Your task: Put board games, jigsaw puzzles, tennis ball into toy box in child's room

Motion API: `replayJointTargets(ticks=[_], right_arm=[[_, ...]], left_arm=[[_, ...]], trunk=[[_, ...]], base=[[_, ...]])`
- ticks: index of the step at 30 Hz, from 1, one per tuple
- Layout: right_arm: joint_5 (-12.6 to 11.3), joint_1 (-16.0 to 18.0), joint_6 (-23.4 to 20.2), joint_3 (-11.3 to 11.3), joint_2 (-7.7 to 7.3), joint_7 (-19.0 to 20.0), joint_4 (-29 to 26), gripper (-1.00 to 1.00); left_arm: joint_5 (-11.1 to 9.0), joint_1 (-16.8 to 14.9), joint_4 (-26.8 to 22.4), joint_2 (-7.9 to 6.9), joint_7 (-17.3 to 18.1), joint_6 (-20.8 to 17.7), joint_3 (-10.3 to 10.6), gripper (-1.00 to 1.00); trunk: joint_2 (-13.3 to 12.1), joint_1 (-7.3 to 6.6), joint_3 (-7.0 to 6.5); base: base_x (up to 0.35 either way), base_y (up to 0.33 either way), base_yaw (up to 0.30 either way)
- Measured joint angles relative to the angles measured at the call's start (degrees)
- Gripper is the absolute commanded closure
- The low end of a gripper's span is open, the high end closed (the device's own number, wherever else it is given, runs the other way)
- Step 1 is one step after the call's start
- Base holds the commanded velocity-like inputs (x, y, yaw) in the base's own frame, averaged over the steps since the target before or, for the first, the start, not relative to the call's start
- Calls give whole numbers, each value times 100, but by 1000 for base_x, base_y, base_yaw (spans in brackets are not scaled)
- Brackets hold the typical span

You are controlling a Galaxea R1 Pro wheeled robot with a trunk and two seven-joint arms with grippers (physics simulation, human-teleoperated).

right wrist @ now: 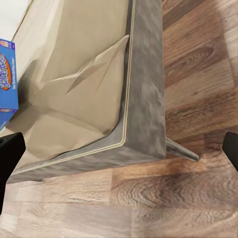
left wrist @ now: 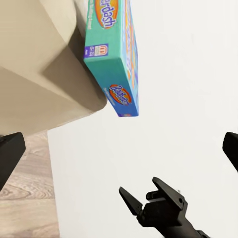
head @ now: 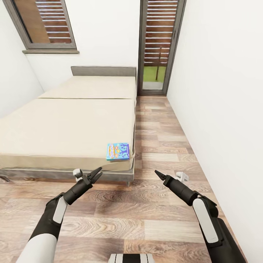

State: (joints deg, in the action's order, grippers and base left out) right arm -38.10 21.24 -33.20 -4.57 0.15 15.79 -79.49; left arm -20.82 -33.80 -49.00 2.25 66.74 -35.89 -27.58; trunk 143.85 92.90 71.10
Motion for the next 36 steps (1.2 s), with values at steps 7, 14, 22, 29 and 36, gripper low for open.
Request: replayJointTargets(ticks=[7,14,22,29,36], right_arm=[[0,0,-1,1,-6,0,2,-100],[0,0,0,2,0,0,-1,-100],[0,0,1,3,6,-1,2,-100],[0,0,0,2,2,0,-1,-100],[0,0,0,2,1,0,1,-100]], left_arm=[[-2,0,6,-17,-13,-70,-95,-100],[3,0,6,-19,-18,-78,-107,-100],[5,0,7,-20,-19,-79,-107,-100],[7,0,7,-20,-27,-79,-107,-100],[8,0,7,-12,-36,-72,-100,-100]], trunk=[[0,0,0],[0,-1,0],[0,0,0],[0,0,0],[0,-2,0]], base=[[21,4,0],[132,57,0],[18,7,0],[8,1,0],[128,0,0]])
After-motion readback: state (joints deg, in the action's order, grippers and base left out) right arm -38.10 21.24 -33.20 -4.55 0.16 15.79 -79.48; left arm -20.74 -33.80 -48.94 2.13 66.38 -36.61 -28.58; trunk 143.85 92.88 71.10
